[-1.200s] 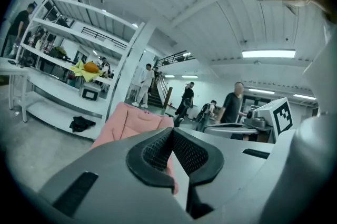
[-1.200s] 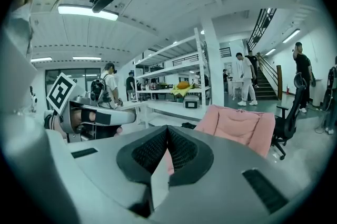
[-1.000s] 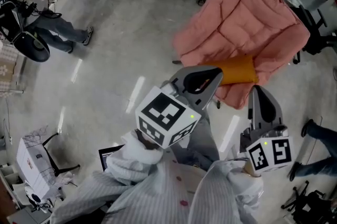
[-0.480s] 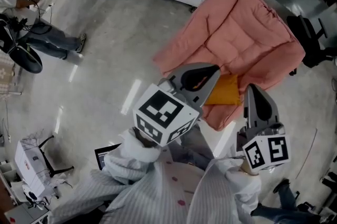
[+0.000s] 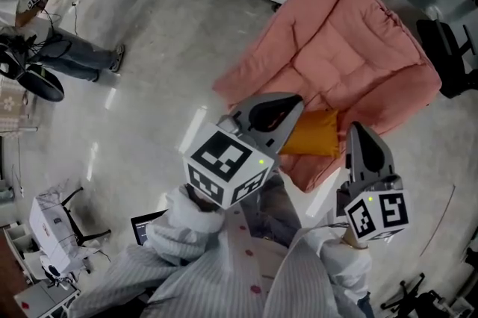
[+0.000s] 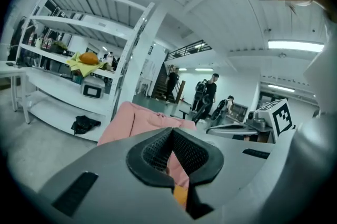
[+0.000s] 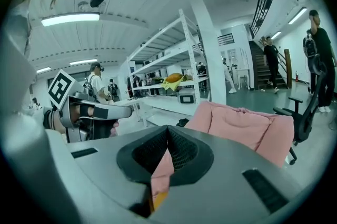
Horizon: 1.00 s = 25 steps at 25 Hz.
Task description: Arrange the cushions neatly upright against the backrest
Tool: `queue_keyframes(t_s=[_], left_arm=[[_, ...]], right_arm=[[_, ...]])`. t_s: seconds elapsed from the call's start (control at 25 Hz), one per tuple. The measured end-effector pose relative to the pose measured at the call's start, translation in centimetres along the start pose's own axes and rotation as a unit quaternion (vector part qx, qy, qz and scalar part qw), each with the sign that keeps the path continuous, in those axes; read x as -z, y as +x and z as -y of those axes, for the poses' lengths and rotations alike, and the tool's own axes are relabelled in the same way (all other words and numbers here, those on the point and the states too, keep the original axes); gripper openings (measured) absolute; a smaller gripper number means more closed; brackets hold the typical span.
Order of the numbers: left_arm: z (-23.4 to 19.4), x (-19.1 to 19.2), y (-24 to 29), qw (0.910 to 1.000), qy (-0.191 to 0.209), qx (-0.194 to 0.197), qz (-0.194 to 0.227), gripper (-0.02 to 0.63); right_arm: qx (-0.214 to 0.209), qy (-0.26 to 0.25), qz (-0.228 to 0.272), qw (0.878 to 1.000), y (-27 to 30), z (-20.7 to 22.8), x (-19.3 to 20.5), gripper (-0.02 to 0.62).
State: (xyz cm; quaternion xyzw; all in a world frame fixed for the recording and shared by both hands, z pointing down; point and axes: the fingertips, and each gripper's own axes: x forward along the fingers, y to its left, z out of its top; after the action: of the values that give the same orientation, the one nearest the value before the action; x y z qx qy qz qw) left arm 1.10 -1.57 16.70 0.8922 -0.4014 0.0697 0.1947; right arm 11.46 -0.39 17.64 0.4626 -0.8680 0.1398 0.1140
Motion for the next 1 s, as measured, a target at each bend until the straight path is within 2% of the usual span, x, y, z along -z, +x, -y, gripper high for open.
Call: queue_keyframes(t_s=[0.36,0.56,0.84,1.0], left_arm=[[-3.4,1.7,2.9,0.9989,-0.026,0.021,-0.032,0.011],[-5.7,3.2,4.7,0.9977,-0.045,0.017,-0.047,0.011],[-9.2,8.0,6.6,0.9934,-0.081,0.001,-0.081,0.011],[-11.3,11.7,8.0,0.9881,-0.115,-0.019,-0.101,0.011]], right_arm=[[0.026,0.015,-0.026,0.999,3.1,1.3,1.9,0.012],[0.031,0.025,-0.048,0.998,4.9,2.4,3.5,0.012],[0.057,0.034,-0.079,0.995,7.0,4.7,7.5,0.012],[0.067,0.045,-0.103,0.991,8.3,6.4,10.5,0.012]])
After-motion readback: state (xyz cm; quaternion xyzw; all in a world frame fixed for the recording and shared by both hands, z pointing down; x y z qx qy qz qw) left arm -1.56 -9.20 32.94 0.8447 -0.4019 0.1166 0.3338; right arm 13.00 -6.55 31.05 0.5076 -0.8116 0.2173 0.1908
